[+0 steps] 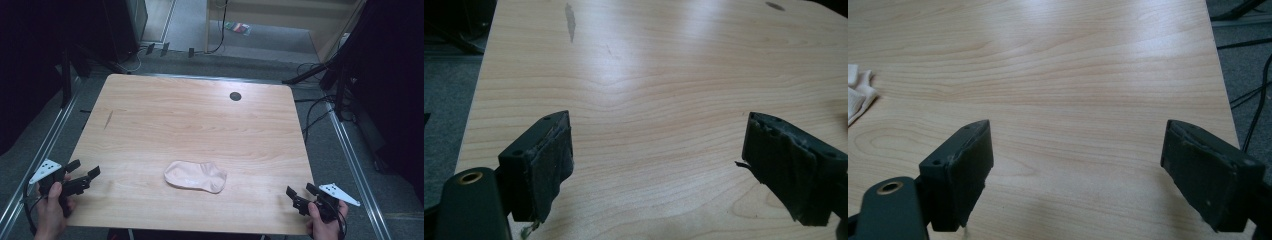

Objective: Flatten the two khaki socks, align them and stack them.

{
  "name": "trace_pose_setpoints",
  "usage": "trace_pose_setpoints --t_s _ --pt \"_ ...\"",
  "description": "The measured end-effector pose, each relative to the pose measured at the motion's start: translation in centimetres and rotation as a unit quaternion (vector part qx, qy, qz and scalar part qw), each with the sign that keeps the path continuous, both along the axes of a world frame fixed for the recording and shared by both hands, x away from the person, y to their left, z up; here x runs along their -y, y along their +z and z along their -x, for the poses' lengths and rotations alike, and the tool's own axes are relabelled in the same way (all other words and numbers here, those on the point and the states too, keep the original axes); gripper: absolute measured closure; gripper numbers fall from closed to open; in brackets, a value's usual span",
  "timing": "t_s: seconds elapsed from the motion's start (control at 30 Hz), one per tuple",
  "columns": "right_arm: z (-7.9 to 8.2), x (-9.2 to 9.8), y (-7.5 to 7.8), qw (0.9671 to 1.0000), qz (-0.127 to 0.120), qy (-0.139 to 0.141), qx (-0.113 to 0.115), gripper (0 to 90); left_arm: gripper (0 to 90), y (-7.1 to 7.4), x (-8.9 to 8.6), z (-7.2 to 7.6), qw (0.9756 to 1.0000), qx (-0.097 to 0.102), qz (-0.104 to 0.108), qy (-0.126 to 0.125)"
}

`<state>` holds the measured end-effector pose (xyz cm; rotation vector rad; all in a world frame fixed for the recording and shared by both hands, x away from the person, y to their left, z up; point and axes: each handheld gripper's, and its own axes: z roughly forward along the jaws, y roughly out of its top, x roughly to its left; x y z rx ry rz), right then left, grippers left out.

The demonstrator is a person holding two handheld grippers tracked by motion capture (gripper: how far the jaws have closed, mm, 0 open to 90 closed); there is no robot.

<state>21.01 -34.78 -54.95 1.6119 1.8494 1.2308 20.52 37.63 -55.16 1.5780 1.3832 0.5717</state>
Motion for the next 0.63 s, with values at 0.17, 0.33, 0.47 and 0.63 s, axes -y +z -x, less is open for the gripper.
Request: trace_pose_setpoints --t_s 0.17,0.33,0.47,0.63 --pt "-0.14 0.19 -0.02 1.0000 -0.006 -0.002 -0.005 13.5 13.0 -0.08 0.61 -0.27 0.9996 -0.009 -0.027 -0.004" --pt "-0.31 0.18 -0.05 0.9999 -0.006 -0.001 -0.008 13.5 13.0 -0.10 0.62 -0.36 0.9996 -0.013 -0.027 -0.002" --pt "-0.35 0.22 -0.06 0.9999 -0.008 -0.001 -0.009 13.6 13.0 -0.10 0.55 -0.41 0.9996 -0.017 -0.023 -0.001" --pt "-0.38 0.22 -0.06 0.9999 -0.009 -0.003 -0.012 13.6 13.0 -0.11 0.60 -0.48 0.9995 -0.019 -0.026 -0.001"
